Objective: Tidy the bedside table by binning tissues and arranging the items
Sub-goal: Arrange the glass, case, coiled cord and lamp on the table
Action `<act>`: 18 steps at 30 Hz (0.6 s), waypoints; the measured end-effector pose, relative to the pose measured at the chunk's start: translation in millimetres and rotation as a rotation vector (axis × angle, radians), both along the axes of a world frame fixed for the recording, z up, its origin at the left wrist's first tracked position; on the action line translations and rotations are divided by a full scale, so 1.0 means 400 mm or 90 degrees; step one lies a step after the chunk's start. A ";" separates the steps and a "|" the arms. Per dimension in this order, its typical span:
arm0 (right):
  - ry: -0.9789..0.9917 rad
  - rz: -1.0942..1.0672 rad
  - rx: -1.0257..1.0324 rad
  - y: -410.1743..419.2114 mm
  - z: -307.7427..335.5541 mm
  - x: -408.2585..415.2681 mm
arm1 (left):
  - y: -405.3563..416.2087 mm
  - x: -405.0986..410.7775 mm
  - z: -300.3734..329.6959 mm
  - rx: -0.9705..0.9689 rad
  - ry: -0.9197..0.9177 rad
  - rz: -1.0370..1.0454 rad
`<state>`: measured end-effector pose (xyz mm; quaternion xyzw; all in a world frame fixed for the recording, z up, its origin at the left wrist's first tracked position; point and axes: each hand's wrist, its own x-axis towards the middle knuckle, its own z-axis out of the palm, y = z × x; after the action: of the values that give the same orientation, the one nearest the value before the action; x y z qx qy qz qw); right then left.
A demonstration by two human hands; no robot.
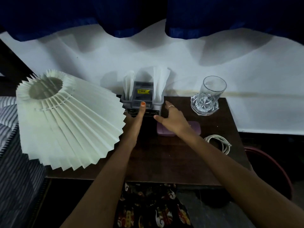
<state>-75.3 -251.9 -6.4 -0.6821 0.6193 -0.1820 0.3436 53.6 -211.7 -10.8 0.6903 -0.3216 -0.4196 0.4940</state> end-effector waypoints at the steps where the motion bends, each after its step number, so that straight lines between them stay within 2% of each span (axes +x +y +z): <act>1: -0.018 0.004 0.001 -0.004 -0.002 0.004 | -0.011 0.005 -0.007 -0.009 -0.002 0.004; 4: -0.069 -0.015 0.008 -0.008 -0.002 0.000 | -0.026 0.013 -0.024 -0.020 -0.008 -0.027; 9: -0.082 -0.067 -0.004 -0.011 0.001 -0.047 | -0.031 -0.025 -0.024 -0.069 -0.007 -0.087; 14: -0.075 -0.064 -0.004 -0.021 -0.012 -0.085 | -0.020 -0.050 -0.027 -0.038 -0.012 -0.114; 18: -0.060 -0.099 -0.103 0.031 0.008 -0.076 | 0.066 -0.032 -0.023 0.013 -0.057 -0.126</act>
<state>-105.8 -239.4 -3.2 -0.6484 0.6366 -0.2894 0.3008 40.9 -185.4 -20.0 0.6783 -0.4057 -0.4384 0.4279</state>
